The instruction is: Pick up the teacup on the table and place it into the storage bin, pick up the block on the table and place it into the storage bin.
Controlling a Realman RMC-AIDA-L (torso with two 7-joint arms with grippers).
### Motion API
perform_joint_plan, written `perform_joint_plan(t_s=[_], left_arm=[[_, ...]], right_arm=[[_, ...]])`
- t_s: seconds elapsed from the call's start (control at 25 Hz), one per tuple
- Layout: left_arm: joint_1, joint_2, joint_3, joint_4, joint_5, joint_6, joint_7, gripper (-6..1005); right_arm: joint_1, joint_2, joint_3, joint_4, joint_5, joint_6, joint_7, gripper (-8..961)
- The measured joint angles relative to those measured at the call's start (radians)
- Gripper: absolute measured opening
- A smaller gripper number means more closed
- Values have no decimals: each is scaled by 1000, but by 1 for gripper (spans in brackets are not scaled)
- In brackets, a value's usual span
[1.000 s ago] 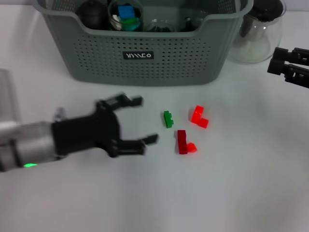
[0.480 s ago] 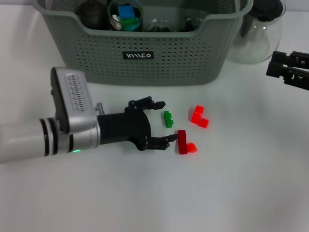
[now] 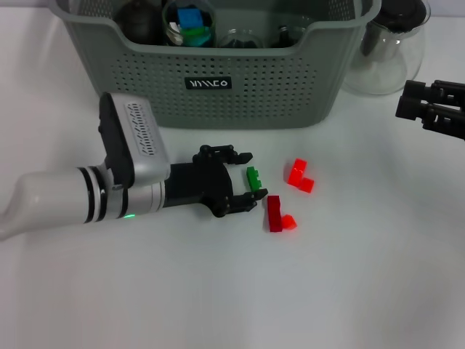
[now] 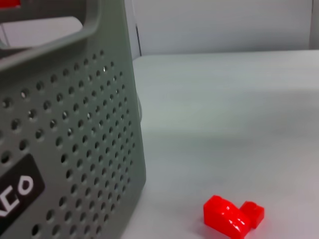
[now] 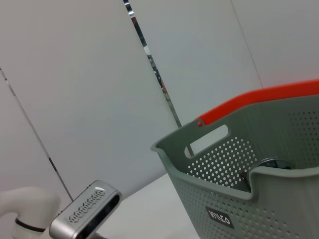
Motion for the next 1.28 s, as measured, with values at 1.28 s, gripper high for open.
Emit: perform_joint_plan(t_s=[1.28], left_arm=[[238, 70, -212, 540, 29, 741, -412, 414]], right_arm=[[-10, -4, -1, 6, 0, 12, -9, 488]])
